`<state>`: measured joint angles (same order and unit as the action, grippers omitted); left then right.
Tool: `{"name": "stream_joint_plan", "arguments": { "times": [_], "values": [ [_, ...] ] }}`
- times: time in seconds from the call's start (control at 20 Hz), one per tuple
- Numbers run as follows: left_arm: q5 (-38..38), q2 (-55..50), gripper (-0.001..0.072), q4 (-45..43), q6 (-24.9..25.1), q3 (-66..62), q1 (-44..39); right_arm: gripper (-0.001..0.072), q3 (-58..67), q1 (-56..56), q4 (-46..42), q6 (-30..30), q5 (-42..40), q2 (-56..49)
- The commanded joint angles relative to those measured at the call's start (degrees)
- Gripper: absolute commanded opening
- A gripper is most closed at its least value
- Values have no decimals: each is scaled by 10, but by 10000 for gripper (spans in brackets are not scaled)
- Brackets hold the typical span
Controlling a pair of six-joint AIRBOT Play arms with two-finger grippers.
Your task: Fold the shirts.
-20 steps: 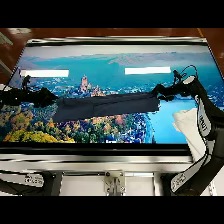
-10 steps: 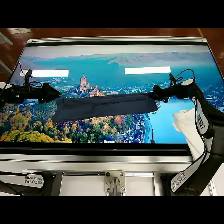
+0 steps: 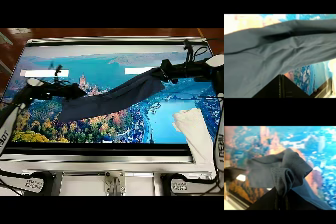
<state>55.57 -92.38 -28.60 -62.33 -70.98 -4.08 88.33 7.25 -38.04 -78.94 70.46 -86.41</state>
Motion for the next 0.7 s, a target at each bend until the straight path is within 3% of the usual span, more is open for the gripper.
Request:
{"name": "stream_joint_plan", "arguments": {
  "times": [0.0,0.3,0.5,0.65],
  "values": [
    [-105,-30,42,47,2,0,-138,67,0,-32,-4,-80,27,97],
    [-281,-72,42,129,2,-3,-291,68,0,-64,-40,-155,71,165],
    [-281,-130,42,203,1,-37,-330,68,0,-64,-48,-173,114,175],
    [-245,-126,39,185,1,-26,-320,68,0,-64,-96,-190,119,174]
  ]
}}
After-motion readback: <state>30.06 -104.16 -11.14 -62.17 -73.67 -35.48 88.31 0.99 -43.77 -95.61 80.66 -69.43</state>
